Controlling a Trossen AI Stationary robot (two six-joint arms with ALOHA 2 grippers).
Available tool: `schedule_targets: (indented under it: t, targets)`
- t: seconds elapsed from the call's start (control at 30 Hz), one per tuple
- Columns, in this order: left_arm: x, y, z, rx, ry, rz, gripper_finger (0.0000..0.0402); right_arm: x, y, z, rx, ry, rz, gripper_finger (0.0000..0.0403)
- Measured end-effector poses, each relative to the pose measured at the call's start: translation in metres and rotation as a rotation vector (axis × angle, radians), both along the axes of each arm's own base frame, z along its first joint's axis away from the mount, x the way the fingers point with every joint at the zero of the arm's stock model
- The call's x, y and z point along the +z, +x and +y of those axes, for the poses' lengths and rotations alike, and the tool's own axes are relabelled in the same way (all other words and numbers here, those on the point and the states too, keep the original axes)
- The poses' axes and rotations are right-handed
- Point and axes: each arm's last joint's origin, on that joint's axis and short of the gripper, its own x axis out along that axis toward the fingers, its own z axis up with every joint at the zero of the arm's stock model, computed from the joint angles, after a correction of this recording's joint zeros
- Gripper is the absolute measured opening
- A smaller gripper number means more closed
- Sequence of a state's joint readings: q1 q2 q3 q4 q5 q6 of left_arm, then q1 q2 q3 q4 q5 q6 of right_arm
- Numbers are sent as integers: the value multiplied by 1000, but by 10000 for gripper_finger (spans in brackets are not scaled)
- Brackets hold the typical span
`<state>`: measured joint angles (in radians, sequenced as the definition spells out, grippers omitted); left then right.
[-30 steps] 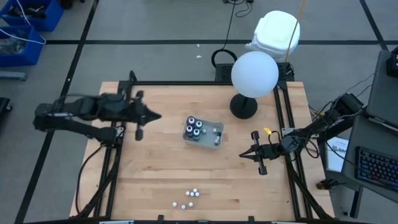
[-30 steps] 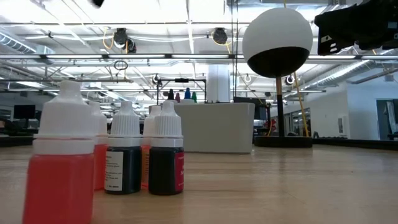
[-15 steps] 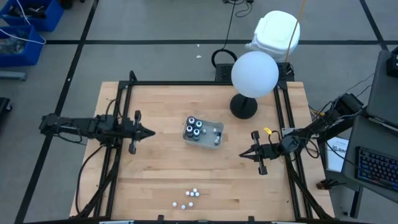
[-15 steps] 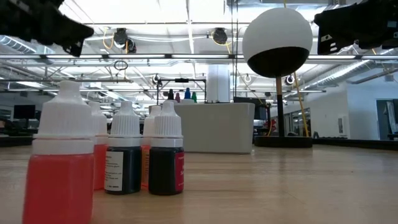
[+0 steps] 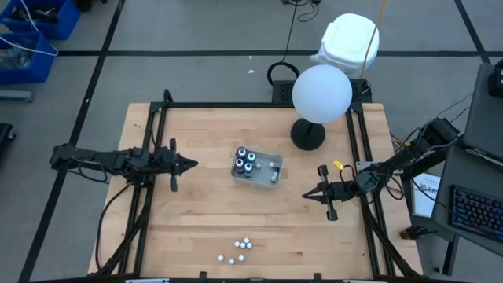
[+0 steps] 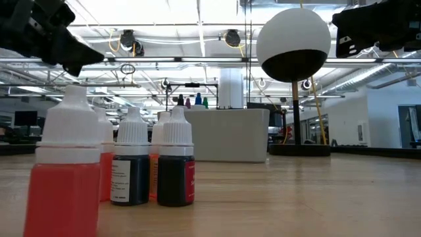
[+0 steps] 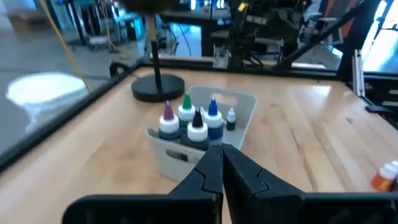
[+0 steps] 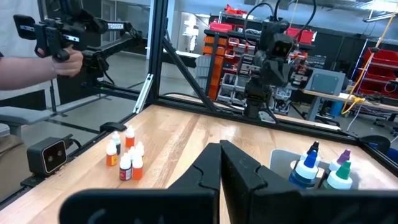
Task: Pick & Place food coloring
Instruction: Put the small red food coloring bottle into the gray bin
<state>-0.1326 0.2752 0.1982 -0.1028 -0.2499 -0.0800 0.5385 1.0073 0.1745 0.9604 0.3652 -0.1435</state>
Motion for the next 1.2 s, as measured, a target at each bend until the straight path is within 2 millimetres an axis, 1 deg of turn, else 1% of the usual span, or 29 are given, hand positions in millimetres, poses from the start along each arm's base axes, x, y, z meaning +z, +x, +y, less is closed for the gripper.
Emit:
schedule_targets:
  t: [0.1, 0.27, 0.5, 0.57, 0.77, 0.8, 0.9, 1.03, 1.1, 1.2]
  targets:
    - [-3, -1, 0, -8, -23, 34, 4, 0, 0, 0, -2, -1, -2, 0]
    - [-6, -1, -2, -24, -27, 63, 8, 1, 0, 0, -2, 2, -8, 0]
    - [-6, 0, -7, -71, -24, 34, 5, 1, 0, 0, -2, -4, -8, 0]
    - [-12, 1, -10, -94, -25, 14, 3, 1, 0, 0, -2, -4, -9, 0]
    - [-44, 2, -18, -170, 45, -29, 3, 0, 0, 0, -1, 21, 1, 0]
    - [-45, 1, -18, -176, 54, -21, 3, 0, 0, 0, -1, 25, 5, 0]
    - [-43, 2, -18, -154, 56, -31, 5, 0, 0, 0, -2, 35, 8, 0]
    - [-27, 2, -19, -170, 61, -72, 4, -1, 0, 0, -3, 43, 10, 0]
    - [-26, 2, -19, -185, 52, -49, 6, -1, 0, 0, -4, 42, 11, 0]
    - [-23, 2, -19, -181, 44, -60, 8, 0, 1, 0, -6, 42, 13, 0]
